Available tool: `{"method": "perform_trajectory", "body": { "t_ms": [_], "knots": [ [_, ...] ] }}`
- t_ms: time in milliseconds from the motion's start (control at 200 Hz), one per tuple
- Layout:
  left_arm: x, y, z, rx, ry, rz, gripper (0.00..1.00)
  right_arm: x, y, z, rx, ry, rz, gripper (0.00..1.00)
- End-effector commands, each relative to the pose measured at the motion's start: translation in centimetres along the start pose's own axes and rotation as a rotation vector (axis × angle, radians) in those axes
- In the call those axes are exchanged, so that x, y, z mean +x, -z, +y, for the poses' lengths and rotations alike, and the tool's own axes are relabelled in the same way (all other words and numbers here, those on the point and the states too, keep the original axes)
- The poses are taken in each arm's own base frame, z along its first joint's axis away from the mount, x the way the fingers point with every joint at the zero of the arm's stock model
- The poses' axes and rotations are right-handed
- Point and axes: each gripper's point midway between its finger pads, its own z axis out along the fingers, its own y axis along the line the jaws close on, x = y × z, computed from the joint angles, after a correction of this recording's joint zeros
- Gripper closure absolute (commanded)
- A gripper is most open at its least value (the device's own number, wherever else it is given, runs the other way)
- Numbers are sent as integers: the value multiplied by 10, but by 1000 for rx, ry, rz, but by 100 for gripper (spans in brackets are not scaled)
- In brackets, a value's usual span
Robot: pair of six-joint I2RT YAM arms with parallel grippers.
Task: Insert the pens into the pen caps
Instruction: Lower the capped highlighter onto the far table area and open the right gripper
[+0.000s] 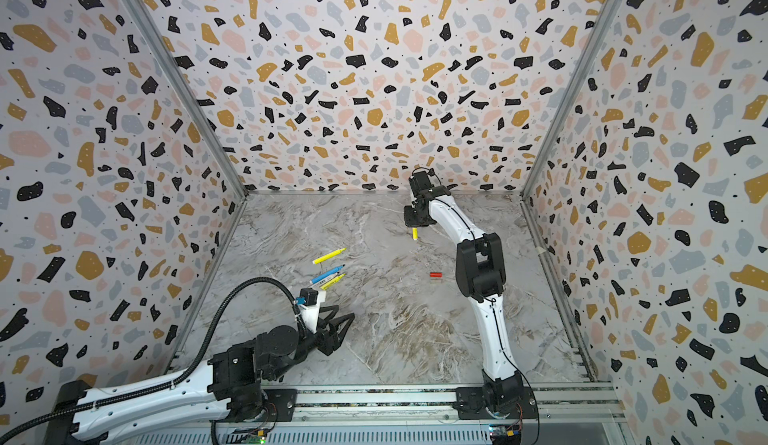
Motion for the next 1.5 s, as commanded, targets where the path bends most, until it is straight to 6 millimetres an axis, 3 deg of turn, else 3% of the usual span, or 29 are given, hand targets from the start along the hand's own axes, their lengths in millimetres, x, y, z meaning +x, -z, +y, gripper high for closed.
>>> {"method": "perform_trajectory", "body": {
  "t_ms": [0,340,476,596,761,976,1211,1397,1492],
  "knots": [
    [-9,3,-5,20,19,-30,41,9,-2,-12,40,-6,65,100],
    [-8,4,-2,13,14,-31,41,6,-12,-21,63,-16,63,96],
    [-9,4,-3,15,13,-31,41,7,-16,-25,70,-18,70,80],
    [-11,5,-3,12,7,-31,41,5,-12,-24,71,-21,65,72],
    [-14,7,-3,1,-11,-31,41,-9,17,-18,63,-20,10,65],
    [-20,8,-3,-16,-40,-30,41,-18,78,3,17,22,-93,65],
    [-17,3,3,-82,-81,15,40,14,148,36,-130,116,-272,64],
    [-14,-7,14,-154,-100,60,40,50,192,39,-240,120,-395,58],
    [-11,-16,22,-183,-100,97,40,71,202,39,-295,116,-419,54]
  ]
}}
